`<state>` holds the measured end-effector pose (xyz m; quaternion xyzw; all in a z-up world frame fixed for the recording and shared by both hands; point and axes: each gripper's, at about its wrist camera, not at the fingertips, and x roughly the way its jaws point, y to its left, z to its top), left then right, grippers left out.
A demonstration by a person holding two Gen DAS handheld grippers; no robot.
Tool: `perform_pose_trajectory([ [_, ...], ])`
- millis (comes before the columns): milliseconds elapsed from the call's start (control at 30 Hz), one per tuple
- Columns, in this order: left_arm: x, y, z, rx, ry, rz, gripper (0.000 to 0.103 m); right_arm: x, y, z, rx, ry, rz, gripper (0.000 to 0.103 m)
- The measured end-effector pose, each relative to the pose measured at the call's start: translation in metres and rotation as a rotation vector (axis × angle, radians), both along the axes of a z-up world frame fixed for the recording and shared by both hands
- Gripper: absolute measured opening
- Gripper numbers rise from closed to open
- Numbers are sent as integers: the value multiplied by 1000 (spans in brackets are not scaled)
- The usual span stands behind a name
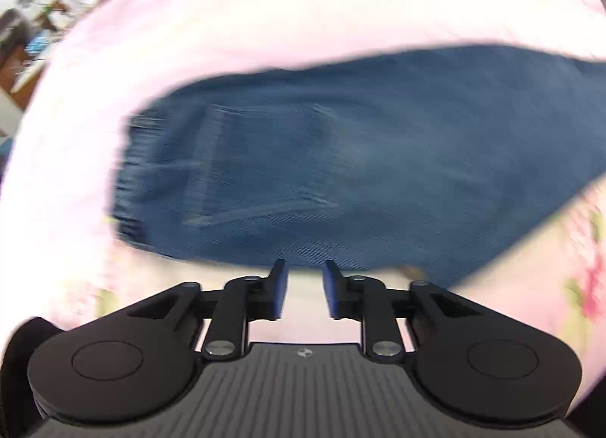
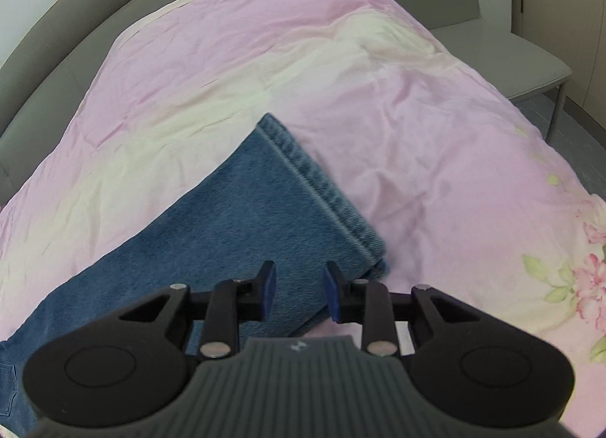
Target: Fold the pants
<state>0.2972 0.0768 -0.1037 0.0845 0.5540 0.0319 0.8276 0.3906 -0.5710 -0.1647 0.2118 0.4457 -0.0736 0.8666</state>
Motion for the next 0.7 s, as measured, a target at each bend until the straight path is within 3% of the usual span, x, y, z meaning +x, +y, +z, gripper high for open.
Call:
perform_pose_trajectory([
  [100,7,50,6,20,-68,64,62,9,28,-1,-54,14,67,31],
  [233,22,111,5,-35,-112,191,67,21,52,-4,-98,37,99,32],
  [367,41,157,1,-144,-186,283,82,32,75,-8,-140,67,124,33],
  [433,52,175,-10,-207,-195,351,83,36,90,-9,-163,86,142,33],
  [500,63,189,-29,-248,-139,387,82,42,106,-12,-182,100,163,34],
  [700,82,187,-68,-178,-90,347,82,61,137,-37,-299,195,207,39],
])
